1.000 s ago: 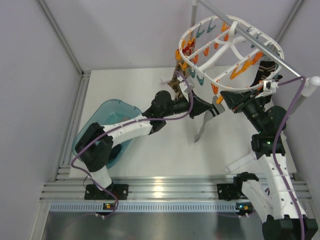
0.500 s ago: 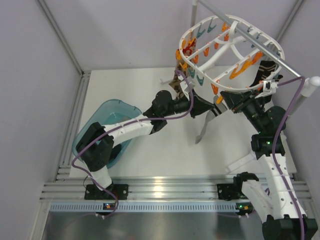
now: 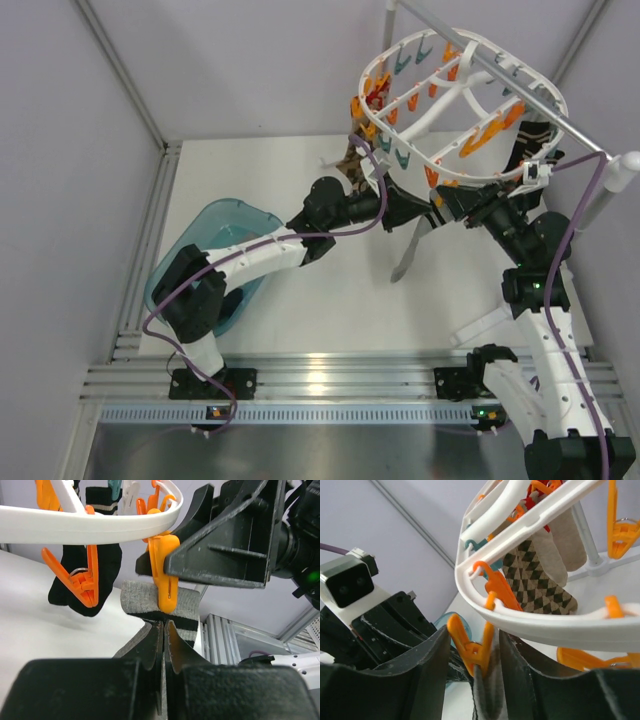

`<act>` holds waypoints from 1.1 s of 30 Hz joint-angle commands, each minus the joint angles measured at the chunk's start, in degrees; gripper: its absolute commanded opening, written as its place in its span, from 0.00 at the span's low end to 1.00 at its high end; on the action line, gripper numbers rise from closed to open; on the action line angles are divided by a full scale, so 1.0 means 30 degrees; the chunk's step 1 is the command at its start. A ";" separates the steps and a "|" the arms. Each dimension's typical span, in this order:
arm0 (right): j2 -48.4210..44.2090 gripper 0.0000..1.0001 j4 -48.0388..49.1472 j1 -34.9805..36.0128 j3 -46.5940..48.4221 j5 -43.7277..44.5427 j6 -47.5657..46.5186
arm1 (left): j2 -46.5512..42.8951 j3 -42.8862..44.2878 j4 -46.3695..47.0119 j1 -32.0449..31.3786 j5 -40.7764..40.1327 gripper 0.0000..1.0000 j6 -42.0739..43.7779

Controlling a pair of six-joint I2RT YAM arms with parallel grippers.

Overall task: Clip the socks to the hanger
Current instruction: Clamp the sock onto the hanger.

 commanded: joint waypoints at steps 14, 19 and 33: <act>-0.0551 0.55 -0.2172 -0.0170 0.1498 -0.0297 -0.1272 | -0.1664 0.0046 -0.1042 0.0122 0.0126 0.52 0.1992; -0.1137 0.61 -0.3110 -0.1078 0.1762 -0.0062 -0.2034 | -0.1668 0.0013 -0.1365 0.0386 -0.0139 0.61 0.3340; -0.0874 0.65 -0.4664 -0.2250 0.2611 -0.0003 -0.3236 | 0.1584 0.2766 0.2764 0.1908 0.1851 0.96 0.2726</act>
